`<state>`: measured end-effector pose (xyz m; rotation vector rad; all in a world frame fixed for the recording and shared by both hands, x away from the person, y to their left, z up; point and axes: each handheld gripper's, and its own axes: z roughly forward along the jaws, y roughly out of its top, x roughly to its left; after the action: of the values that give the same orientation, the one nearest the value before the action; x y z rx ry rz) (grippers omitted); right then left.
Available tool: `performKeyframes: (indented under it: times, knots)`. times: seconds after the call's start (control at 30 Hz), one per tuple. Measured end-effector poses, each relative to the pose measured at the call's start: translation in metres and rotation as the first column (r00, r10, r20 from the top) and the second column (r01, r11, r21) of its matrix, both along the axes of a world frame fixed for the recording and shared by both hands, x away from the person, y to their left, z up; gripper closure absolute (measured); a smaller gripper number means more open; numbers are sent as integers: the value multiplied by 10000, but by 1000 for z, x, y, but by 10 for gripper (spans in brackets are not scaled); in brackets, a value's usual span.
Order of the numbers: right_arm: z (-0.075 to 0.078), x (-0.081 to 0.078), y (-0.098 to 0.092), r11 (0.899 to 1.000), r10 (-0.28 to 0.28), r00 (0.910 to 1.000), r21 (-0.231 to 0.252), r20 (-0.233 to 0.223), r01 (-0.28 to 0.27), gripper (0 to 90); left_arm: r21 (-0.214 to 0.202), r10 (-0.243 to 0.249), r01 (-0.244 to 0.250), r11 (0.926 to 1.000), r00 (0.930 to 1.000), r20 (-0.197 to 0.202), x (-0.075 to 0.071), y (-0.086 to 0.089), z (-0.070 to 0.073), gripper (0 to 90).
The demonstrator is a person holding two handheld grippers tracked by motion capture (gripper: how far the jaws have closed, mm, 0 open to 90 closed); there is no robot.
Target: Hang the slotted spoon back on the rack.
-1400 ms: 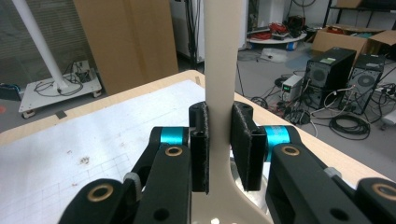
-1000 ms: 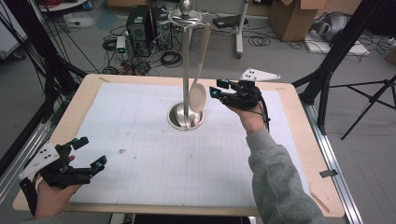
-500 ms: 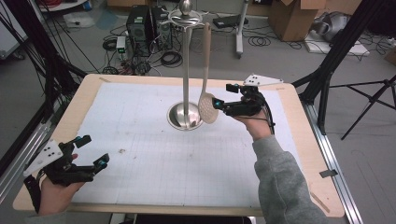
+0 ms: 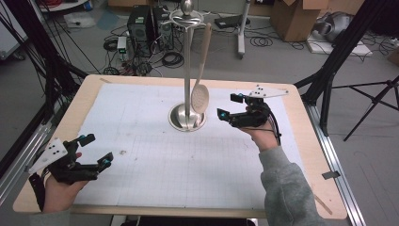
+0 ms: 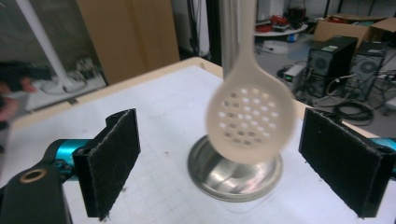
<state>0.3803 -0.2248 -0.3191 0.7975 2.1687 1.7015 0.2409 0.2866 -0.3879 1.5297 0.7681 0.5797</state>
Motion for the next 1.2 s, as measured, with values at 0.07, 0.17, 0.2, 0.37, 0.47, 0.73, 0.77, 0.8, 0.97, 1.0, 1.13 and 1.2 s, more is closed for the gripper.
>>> performKeyframes:
  times: [0.07,0.17,0.2,0.37,0.47,0.73,0.77,0.8,0.97,1.0,1.13,1.2]
  knots:
    - [-1,-4,-4,10000,-11,10000,96,88,10,115,10,-43,43,10000,10000,38,1,-2,1,27]
    - [-4,-11,-10,10000,-76,9998,33,159,75,115,-1,-79,79,10000,10000,51,3,-5,1,27]
    - [-5,-12,-11,9999,-104,9998,-14,189,104,115,34,-87,86,10000,9999,66,3,-6,1,27]
    - [-11,-23,-24,9996,-264,9994,-111,220,266,115,44,-145,145,9999,9999,82,6,-9,1,27]
    - [-16,-29,-30,9993,-367,9991,-109,229,370,115,10,-188,188,9998,9998,70,8,-11,1,27]
    - [-30,-43,-45,9982,-602,9981,35,111,602,115,143,-172,171,9998,9998,39,14,-14,-1,26]
    - [-31,-45,-47,9980,-628,9980,27,96,628,115,316,-104,103,9994,9999,25,15,-15,-1,27]
    - [-33,-46,-48,9976,-695,9976,-63,69,695,115,451,-72,71,9990,10000,27,15,-16,-2,27]
    - [-41,-53,-53,9961,-861,9962,-164,151,864,116,493,-228,228,9985,9997,2,18,-21,-3,27]
    - [-43,-55,-54,9956,-917,9957,-203,129,919,115,460,-238,238,9987,9997,-3,19,-21,-3,26]
    - [-51,-59,-58,9943,-1065,9943,-82,63,1065,115,461,-285,285,9985,9996,-15,21,-22,-4,27]
    - [-55,-62,-60,9952,-969,9953,143,-57,969,115,469,-295,290,9985,9995,99,20,-23,-4,27]
